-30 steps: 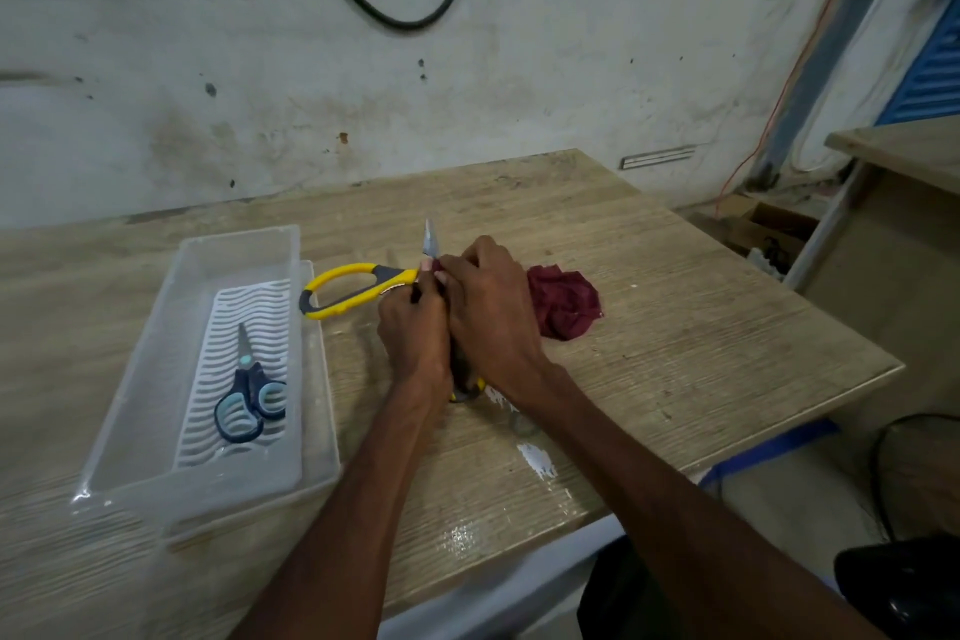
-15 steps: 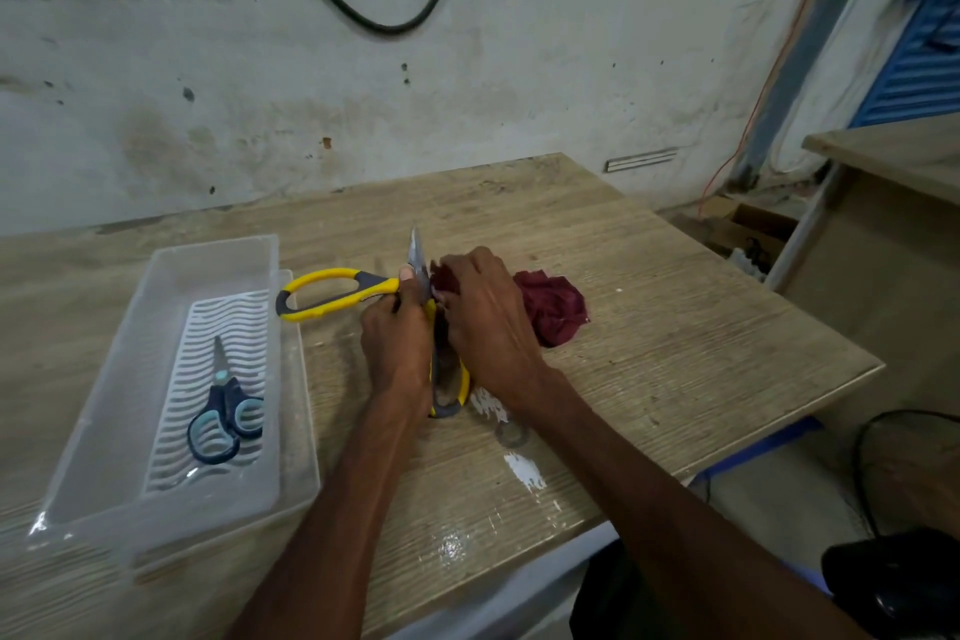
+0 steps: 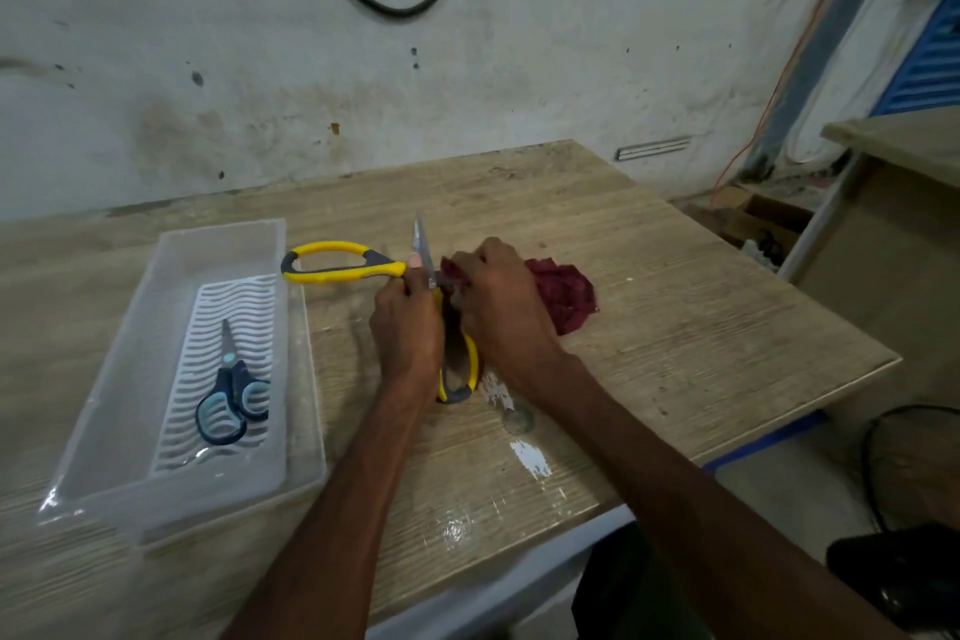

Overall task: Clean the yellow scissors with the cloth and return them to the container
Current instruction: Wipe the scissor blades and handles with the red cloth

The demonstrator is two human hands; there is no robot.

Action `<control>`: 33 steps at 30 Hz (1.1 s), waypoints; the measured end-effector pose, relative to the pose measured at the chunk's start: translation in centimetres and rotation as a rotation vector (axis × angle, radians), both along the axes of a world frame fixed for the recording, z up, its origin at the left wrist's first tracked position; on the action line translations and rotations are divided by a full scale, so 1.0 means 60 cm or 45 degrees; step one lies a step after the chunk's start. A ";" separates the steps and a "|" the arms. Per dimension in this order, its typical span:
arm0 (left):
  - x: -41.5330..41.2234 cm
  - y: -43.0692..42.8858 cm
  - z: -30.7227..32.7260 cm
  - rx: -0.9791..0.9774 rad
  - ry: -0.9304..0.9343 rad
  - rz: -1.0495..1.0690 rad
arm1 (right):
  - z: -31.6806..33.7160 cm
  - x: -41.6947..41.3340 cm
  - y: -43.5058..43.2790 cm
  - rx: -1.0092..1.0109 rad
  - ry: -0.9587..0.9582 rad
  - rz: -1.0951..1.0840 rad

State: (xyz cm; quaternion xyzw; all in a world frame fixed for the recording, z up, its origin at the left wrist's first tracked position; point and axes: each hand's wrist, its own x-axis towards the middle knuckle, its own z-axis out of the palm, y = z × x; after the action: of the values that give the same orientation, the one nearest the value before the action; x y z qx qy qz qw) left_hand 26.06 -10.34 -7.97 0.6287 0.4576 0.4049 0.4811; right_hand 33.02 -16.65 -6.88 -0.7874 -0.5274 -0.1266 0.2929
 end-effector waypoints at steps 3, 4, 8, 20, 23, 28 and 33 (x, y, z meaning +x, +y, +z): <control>-0.005 -0.002 0.003 0.042 0.051 0.002 | -0.003 0.012 -0.001 -0.036 -0.046 0.037; -0.006 -0.003 0.004 0.061 0.076 -0.013 | -0.003 0.025 -0.004 0.000 -0.019 -0.010; -0.005 -0.007 0.006 0.095 0.091 -0.042 | 0.004 0.034 -0.009 0.132 0.053 -0.104; -0.006 -0.011 0.009 0.081 0.066 0.055 | -0.001 0.069 -0.054 0.213 0.353 -0.170; -0.005 -0.015 0.010 0.078 0.054 0.091 | 0.030 0.064 -0.069 0.392 0.539 -0.245; -0.007 -0.014 0.005 0.002 -0.077 0.108 | 0.046 0.034 -0.070 0.300 0.280 -0.218; -0.007 -0.020 0.016 0.000 -0.009 0.074 | 0.049 -0.001 -0.035 0.311 0.376 -0.028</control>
State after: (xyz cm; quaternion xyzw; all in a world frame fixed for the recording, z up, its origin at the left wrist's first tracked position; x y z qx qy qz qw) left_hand 25.64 -11.53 -7.01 0.6136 0.4739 0.4208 0.4709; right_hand 32.97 -18.74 -3.96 -0.7619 -0.4506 -0.0758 0.4591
